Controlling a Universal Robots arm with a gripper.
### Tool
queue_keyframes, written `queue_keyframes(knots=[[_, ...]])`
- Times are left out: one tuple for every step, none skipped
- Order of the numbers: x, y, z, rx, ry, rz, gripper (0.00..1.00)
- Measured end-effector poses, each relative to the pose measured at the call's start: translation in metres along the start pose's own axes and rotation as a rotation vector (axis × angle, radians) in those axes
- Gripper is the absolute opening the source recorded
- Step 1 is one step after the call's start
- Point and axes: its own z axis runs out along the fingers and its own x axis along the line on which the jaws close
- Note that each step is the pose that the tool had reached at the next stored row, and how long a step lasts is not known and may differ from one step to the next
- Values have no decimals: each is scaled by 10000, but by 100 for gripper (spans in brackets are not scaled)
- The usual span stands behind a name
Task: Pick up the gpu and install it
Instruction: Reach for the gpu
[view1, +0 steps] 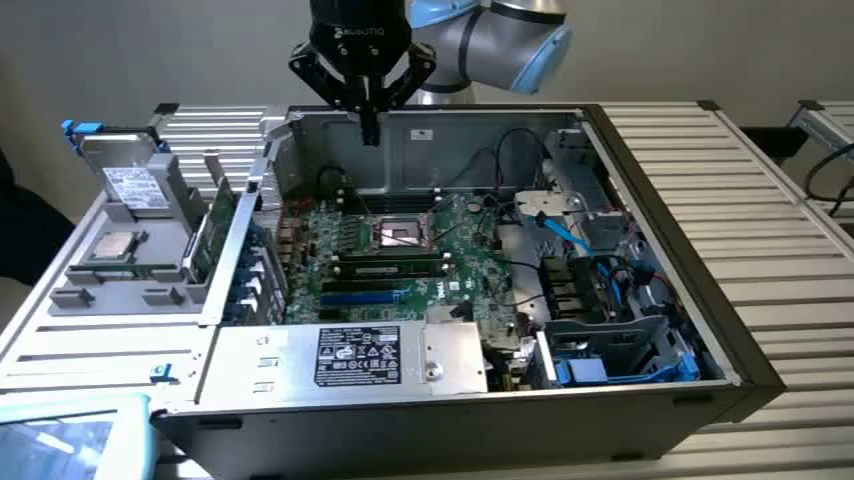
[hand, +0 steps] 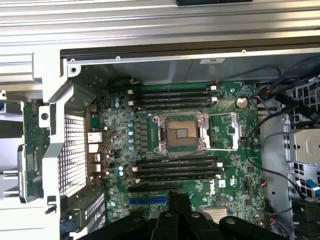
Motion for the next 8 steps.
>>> queue_keyframes(knots=[[0,0,0,0,0,0,12],[0,0,0,0,0,0,12],[0,0,0,0,0,0,12],[0,0,0,0,0,-1,12],[0,0,0,0,0,0,12],[0,0,0,0,0,0,12],[0,0,0,0,0,0,12],[0,0,0,0,0,-1,12]])
